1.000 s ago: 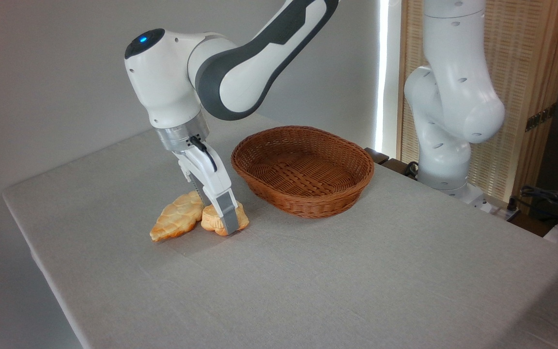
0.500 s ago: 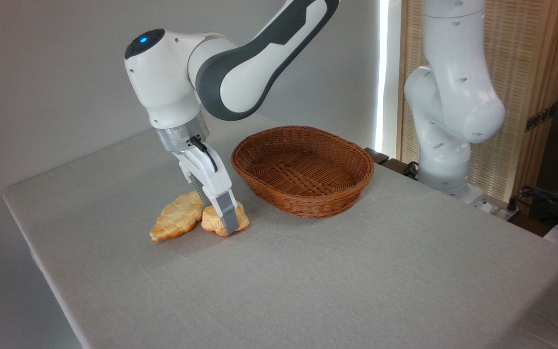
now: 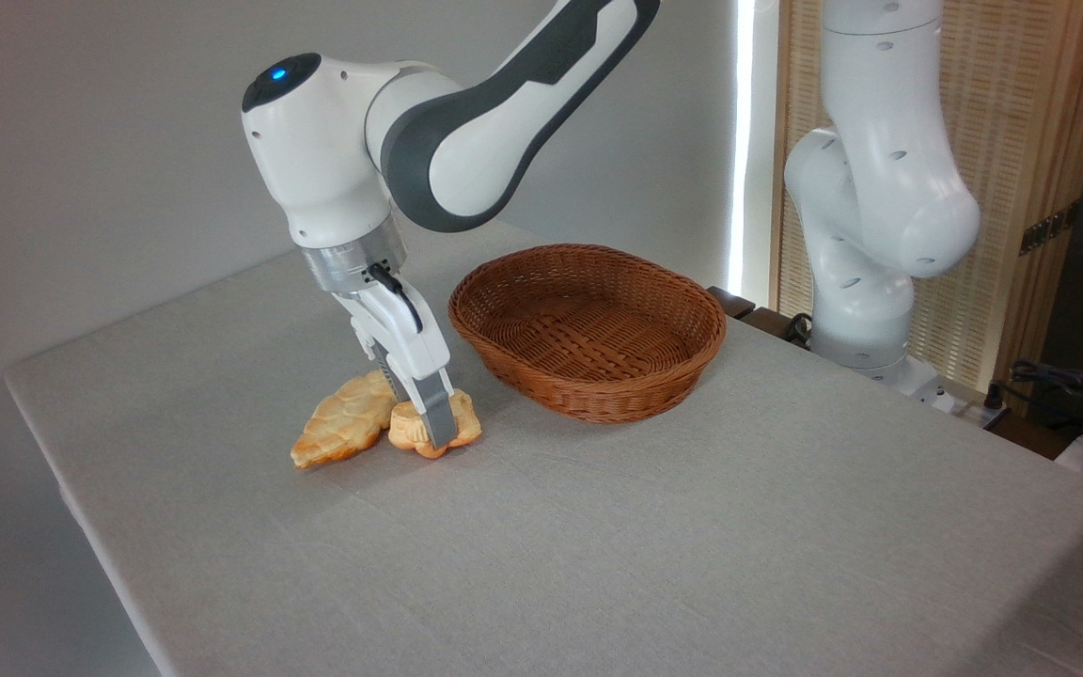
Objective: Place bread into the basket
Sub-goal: 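Lift the bread piece and carry it over the wicker basket, then release the bread into the basket and raise the gripper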
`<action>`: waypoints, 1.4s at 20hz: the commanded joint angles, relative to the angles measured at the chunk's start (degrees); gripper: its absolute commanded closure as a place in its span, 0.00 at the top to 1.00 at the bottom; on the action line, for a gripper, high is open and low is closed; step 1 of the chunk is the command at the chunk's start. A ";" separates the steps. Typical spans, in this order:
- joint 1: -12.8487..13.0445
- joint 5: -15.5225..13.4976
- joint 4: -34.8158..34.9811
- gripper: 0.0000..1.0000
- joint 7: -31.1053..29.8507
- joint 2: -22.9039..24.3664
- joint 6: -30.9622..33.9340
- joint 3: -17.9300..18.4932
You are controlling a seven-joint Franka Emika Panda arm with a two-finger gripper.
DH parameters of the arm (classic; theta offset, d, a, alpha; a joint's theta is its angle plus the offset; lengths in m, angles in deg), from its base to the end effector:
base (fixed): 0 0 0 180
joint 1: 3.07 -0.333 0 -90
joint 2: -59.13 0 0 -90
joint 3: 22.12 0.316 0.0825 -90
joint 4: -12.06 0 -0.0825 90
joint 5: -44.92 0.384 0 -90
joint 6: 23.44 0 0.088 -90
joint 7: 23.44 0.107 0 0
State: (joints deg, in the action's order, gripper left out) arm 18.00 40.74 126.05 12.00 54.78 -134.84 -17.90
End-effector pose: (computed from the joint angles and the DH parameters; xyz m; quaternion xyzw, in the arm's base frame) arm 0.5323 -0.1670 0.4156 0.9023 -0.4258 -0.0547 0.0396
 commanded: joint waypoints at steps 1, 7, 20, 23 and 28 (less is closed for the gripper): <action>-0.07 -0.48 -0.08 0.59 1.12 3.72 3.10 0.61; 0.37 -3.11 -0.96 0.59 0.77 9.78 12.33 0.09; 1.69 -5.48 -0.69 1.00 -1.86 12.00 29.13 -4.92; 1.69 -5.58 -0.69 1.00 -1.87 11.65 29.92 -4.92; 1.60 -5.58 -0.69 1.00 -1.78 11.03 30.19 -4.92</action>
State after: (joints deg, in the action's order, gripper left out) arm 19.39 36.03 125.68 11.09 66.08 -106.15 -23.19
